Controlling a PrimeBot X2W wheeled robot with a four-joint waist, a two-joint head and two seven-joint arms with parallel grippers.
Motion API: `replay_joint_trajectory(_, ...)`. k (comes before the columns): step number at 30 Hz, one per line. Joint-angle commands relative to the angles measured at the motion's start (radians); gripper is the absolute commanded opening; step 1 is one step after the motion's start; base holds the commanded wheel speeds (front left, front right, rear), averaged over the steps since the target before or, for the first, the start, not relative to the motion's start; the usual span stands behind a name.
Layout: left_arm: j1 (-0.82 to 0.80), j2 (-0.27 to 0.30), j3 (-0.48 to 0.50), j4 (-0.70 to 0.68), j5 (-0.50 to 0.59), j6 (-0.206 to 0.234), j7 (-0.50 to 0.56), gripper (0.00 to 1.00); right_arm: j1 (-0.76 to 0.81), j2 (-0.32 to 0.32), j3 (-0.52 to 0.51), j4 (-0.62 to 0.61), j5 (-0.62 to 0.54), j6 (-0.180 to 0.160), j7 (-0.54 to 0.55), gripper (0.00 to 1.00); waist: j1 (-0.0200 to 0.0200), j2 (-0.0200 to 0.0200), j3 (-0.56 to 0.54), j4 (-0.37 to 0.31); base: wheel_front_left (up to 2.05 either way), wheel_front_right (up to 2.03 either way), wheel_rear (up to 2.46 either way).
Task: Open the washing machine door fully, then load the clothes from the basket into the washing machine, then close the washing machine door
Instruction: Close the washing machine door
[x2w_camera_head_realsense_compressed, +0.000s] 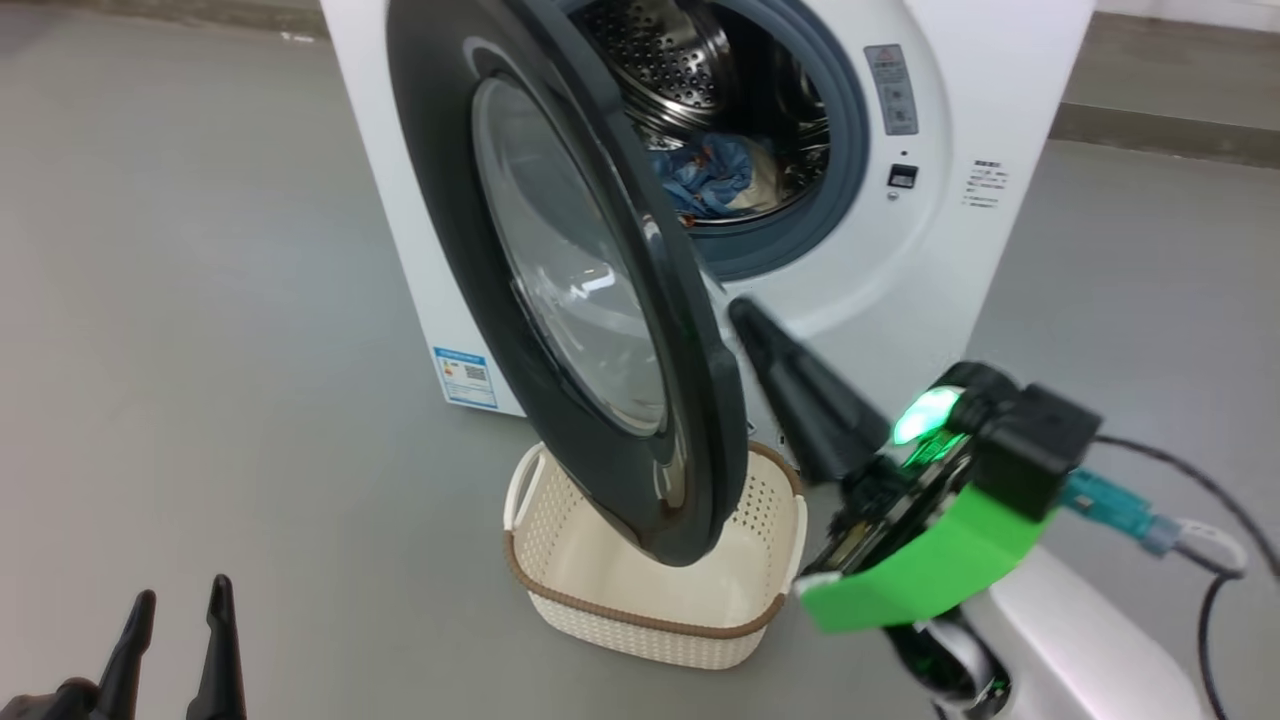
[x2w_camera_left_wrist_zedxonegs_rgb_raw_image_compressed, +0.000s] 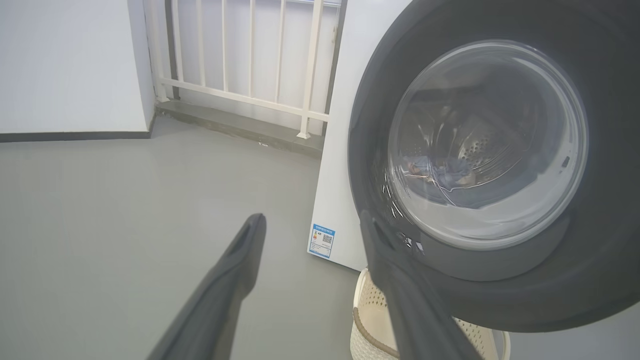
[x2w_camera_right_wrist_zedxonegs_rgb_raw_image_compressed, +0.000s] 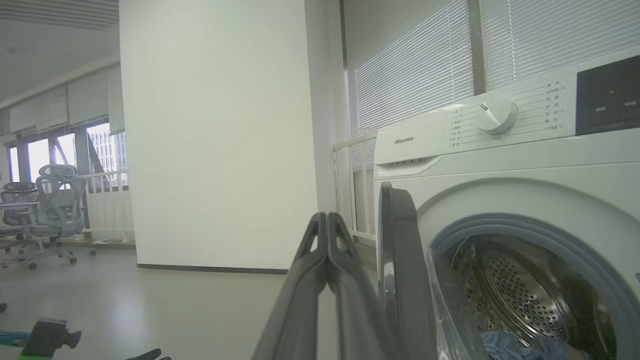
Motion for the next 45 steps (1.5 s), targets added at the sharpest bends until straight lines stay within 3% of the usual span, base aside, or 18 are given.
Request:
replay_joint_trajectory(1,-0.034,0.025,0.031,-0.012,-0.013,-0.002,-0.010,1.00,-0.031,0.002,0.049,-0.013,0.018,0.007,-0.008,0.00,0.0000,0.0000,0.000,0.028,0.00,0.00,0.00)
replay_joint_trajectory(14,-0.041,0.033,0.010,0.001,-0.026,-0.002,-0.010,1.00,-0.025,-0.027,0.198,0.166,0.069,0.007,-0.008,0.00,0.0000,0.0000,0.006,0.113,0.00,0.00,0.00)
replay_joint_trajectory(36,-0.103,0.056,-0.032,0.014,-0.045,-0.002,-0.010,1.00,-0.128,-0.005,0.313,0.518,0.194,0.007,-0.008,0.00,0.0000,0.0000,0.089,0.176,0.00,0.00,0.00)
replay_joint_trajectory(45,-0.117,0.050,-0.025,0.014,-0.054,-0.002,-0.010,1.00,-0.156,-0.019,0.320,0.577,0.210,0.007,-0.008,0.00,0.0000,0.0000,0.127,0.186,0.00,0.00,0.00)
